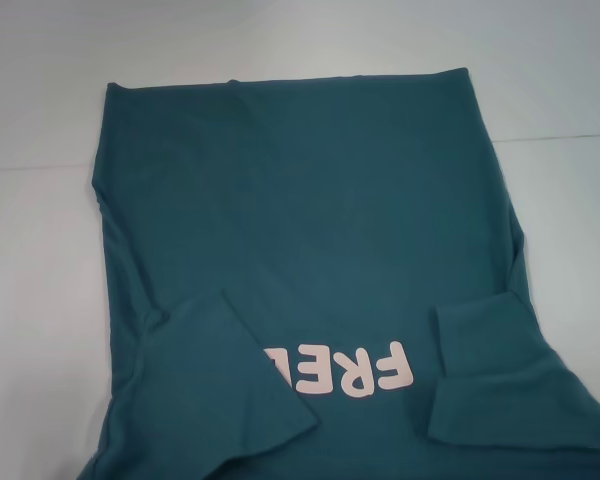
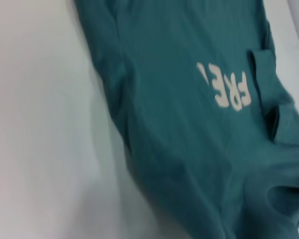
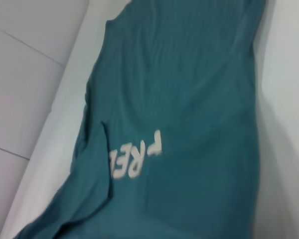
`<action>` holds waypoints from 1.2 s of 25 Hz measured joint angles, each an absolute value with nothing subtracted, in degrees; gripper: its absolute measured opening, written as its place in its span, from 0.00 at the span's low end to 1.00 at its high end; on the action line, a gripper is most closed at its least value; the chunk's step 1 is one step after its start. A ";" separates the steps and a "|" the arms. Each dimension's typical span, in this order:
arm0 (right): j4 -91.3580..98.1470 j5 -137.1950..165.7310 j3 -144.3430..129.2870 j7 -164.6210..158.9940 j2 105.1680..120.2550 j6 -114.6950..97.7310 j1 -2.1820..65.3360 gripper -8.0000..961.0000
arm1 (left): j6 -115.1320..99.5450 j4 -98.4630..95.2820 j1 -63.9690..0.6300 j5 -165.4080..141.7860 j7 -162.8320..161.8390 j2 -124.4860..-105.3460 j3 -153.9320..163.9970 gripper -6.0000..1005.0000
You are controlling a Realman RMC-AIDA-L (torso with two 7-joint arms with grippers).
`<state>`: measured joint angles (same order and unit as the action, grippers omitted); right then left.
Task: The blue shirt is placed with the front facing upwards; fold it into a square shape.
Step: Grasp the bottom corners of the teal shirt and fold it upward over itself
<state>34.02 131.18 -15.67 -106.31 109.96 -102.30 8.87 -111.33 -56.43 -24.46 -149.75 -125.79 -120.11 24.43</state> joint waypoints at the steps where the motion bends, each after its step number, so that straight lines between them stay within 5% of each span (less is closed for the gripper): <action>1: 34.01 131.12 -15.16 -106.36 109.93 -102.24 9.44 0.05 | -111.05 -56.31 -24.78 -149.36 -125.78 -120.00 24.34 0.03; 18: 32.61 130.39 -11.68 -106.78 112.03 -83.98 30.32 0.05 | -90.79 -41.96 -41.53 -138.90 -125.07 -116.37 24.65 0.03; 30: 32.60 129.70 -12.42 -106.89 111.75 -70.27 39.59 0.05 | -76.51 -37.99 -48.29 -134.87 -125.68 -114.45 24.67 0.03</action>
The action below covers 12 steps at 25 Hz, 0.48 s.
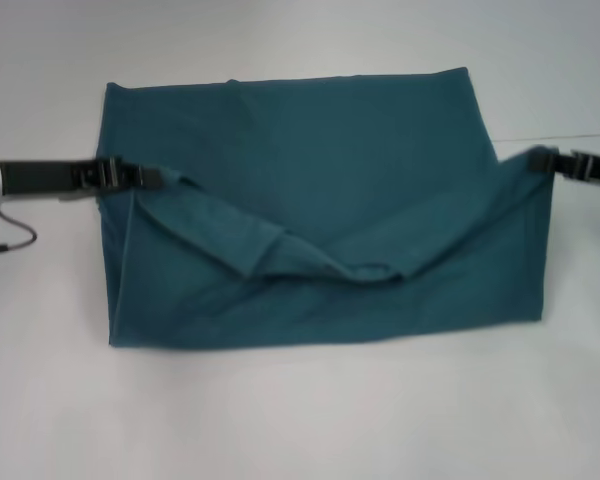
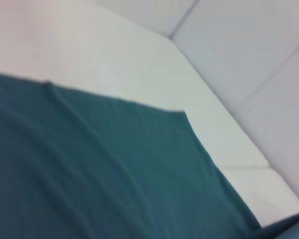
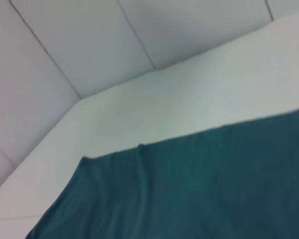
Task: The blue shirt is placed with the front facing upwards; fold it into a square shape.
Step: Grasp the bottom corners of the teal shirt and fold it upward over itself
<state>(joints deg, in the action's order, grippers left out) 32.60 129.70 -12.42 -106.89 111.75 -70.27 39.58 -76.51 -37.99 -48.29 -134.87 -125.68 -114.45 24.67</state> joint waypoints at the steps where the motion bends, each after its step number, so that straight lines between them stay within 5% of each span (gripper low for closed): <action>1: 32.60 129.68 -12.72 -106.98 111.69 -69.45 40.21 0.05 | -75.33 -37.59 -48.81 -134.70 -125.71 -114.28 24.66 0.03; 12: 32.18 129.53 -16.89 -108.86 110.05 -60.65 46.15 0.05 | -68.56 -35.31 -53.37 -133.77 -125.94 -112.84 24.45 0.03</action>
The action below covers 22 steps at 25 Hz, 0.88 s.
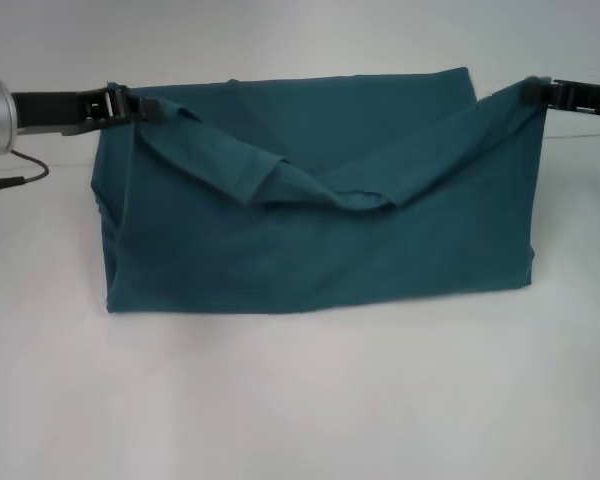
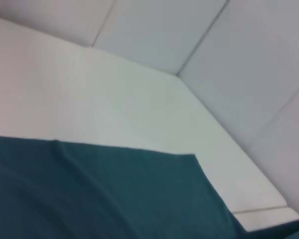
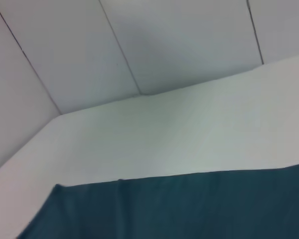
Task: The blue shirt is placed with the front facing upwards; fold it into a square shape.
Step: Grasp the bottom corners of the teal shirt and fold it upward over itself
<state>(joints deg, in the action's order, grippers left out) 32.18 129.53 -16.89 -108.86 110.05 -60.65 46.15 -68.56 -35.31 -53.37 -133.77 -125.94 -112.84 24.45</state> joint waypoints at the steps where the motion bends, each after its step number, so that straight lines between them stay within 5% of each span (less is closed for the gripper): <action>1: 31.64 129.54 -17.24 -108.72 110.15 -59.52 46.34 0.05 | -67.18 -34.74 -53.38 -133.63 -125.85 -112.99 24.49 0.03; 22: 22.78 126.71 -18.46 -99.66 113.34 -46.79 45.71 0.05 | -57.96 -27.71 -50.26 -130.12 -120.28 -116.54 24.62 0.03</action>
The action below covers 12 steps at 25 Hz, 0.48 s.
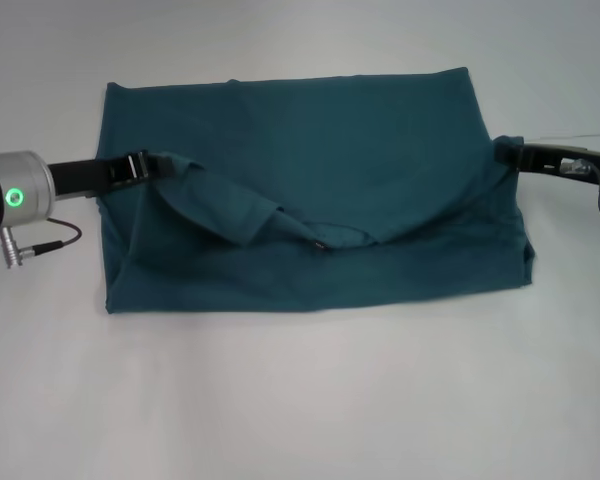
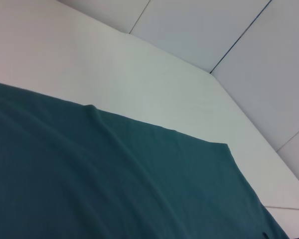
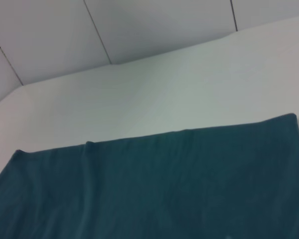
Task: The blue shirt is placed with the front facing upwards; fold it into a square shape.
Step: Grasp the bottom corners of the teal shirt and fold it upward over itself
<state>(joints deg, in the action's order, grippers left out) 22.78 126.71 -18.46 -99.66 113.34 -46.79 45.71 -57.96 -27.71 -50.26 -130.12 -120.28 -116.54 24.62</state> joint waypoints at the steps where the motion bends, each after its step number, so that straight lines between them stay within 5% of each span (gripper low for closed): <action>1: 22.62 126.69 -18.46 -99.44 113.44 -46.61 45.62 0.05 | -57.80 -27.54 -50.18 -130.09 -120.12 -116.60 24.62 0.03; 12: 21.41 126.86 -18.57 -98.53 114.29 -44.91 45.50 0.05 | -57.14 -27.14 -49.89 -130.07 -119.44 -117.78 26.82 0.03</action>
<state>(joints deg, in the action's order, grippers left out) 21.41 126.86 -18.57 -98.53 114.29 -44.91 45.50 -57.14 -27.14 -49.89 -130.07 -119.44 -117.78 26.82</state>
